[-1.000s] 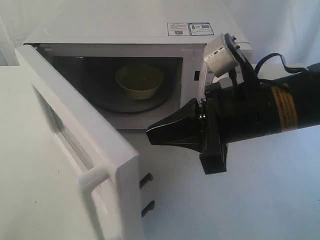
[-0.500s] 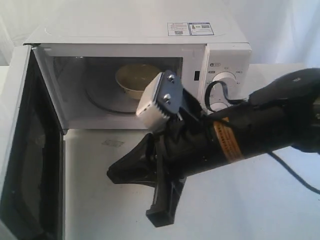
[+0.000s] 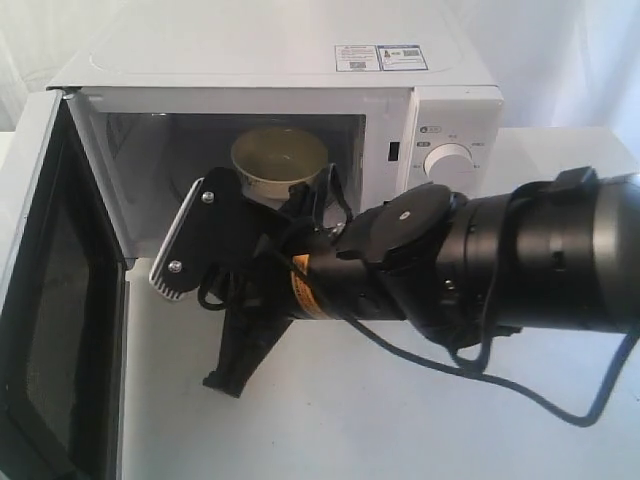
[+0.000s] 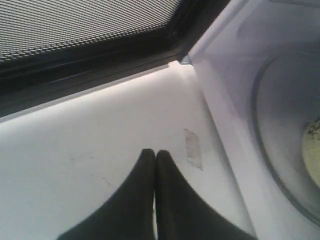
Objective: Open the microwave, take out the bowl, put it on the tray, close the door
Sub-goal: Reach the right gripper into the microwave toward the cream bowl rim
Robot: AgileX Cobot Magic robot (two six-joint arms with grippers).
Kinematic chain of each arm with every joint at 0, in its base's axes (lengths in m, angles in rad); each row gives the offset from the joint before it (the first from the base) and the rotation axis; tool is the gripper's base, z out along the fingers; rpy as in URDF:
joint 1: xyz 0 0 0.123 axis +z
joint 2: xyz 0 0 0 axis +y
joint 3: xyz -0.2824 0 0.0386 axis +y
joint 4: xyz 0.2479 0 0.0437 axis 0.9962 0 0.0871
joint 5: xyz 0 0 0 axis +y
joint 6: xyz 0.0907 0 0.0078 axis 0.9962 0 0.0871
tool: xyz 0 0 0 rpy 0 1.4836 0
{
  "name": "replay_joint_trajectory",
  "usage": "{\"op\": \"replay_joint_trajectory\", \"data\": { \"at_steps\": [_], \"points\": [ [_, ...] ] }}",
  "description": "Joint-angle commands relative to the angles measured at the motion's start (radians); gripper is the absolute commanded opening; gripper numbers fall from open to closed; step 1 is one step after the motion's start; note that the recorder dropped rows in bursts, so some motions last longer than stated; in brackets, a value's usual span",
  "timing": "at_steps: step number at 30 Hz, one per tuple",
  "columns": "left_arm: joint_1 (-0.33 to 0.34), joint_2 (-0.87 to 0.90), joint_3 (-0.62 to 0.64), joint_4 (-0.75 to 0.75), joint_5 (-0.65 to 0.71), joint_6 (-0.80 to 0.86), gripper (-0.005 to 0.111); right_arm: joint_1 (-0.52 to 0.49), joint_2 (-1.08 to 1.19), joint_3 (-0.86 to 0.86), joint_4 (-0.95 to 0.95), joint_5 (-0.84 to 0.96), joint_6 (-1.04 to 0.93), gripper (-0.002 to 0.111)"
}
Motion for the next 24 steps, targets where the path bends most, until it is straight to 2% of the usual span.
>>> {"op": "replay_joint_trajectory", "data": {
  "at_steps": [1, 3, 4, 8, 10, 12, 14, 18, 24],
  "points": [
    [-0.005, -0.004, 0.004, -0.008, -0.003, 0.0, 0.0, 0.043, 0.034, -0.025, 0.007, 0.27, -0.041, 0.0],
    [-0.005, -0.004, 0.004, -0.008, -0.003, 0.0, 0.0, 0.055, 0.046, -0.033, 0.023, 0.411, -0.183, 0.0],
    [-0.005, -0.004, 0.004, -0.008, -0.003, 0.0, 0.0, 0.062, 0.051, -0.042, 0.099, 0.471, -0.281, 0.0],
    [-0.005, -0.004, 0.004, -0.008, -0.003, 0.0, 0.0, 0.079, 0.099, -0.119, 0.468, 0.733, -0.875, 0.0],
    [-0.005, -0.004, 0.004, -0.008, -0.003, 0.0, 0.0, 0.08, 0.121, -0.146, 0.576, 0.756, -1.125, 0.0],
    [-0.005, -0.004, 0.004, -0.008, -0.003, 0.0, 0.0, 0.08, 0.137, -0.158, 0.646, 0.701, -1.234, 0.0],
    [-0.005, -0.004, 0.004, -0.008, -0.003, 0.0, 0.0, 0.08, 0.155, -0.172, 0.66, 0.655, -1.232, 0.0],
    [-0.005, -0.004, 0.004, -0.008, -0.003, 0.0, 0.0, 0.08, 0.198, -0.228, 0.605, 0.672, -1.144, 0.0],
    [-0.005, -0.004, 0.004, -0.008, -0.003, 0.0, 0.0, 0.08, 0.221, -0.281, 0.406, 0.594, -0.836, 0.0]
  ]
}}
